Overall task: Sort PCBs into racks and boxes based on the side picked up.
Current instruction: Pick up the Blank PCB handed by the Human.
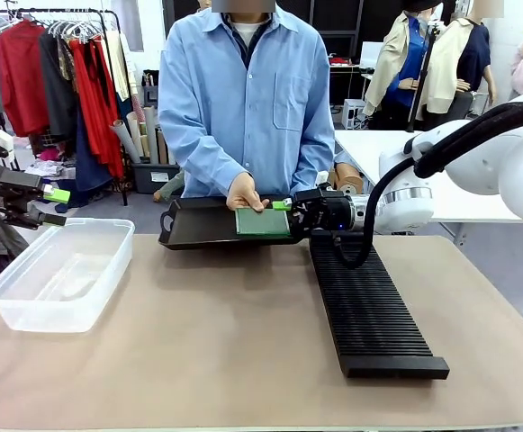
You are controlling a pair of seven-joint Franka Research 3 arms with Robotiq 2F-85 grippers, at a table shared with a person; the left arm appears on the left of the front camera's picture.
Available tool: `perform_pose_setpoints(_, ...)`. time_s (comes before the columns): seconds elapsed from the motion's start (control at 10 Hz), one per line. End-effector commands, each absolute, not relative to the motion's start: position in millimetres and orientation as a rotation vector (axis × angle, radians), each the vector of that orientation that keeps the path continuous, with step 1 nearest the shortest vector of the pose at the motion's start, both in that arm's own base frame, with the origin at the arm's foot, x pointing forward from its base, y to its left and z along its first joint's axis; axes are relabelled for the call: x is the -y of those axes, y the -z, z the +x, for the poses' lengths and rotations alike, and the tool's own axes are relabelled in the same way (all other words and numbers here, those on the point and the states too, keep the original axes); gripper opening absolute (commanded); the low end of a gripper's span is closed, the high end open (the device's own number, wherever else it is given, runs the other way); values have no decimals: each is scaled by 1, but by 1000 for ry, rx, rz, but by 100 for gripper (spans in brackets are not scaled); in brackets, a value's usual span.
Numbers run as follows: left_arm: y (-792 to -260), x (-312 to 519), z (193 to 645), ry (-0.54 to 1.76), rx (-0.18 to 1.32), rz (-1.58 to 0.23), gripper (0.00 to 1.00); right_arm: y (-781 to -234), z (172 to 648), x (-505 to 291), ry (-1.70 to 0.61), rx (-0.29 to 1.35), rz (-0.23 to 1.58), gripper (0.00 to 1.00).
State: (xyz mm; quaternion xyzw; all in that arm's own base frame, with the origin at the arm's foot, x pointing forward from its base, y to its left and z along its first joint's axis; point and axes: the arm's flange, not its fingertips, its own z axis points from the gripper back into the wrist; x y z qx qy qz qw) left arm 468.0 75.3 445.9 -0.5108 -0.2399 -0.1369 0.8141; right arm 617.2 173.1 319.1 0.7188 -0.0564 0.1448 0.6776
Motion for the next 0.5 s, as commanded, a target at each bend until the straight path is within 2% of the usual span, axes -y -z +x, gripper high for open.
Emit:
perform_pose_setpoints(0.0,-448,-76,467,292,511,-1091,100,-322,625,-176,-308,121,1619,2)
perform_pose_setpoints(0.4,-448,-76,467,292,511,-1091,100,-321,626,-180,-298,99,1607,0)
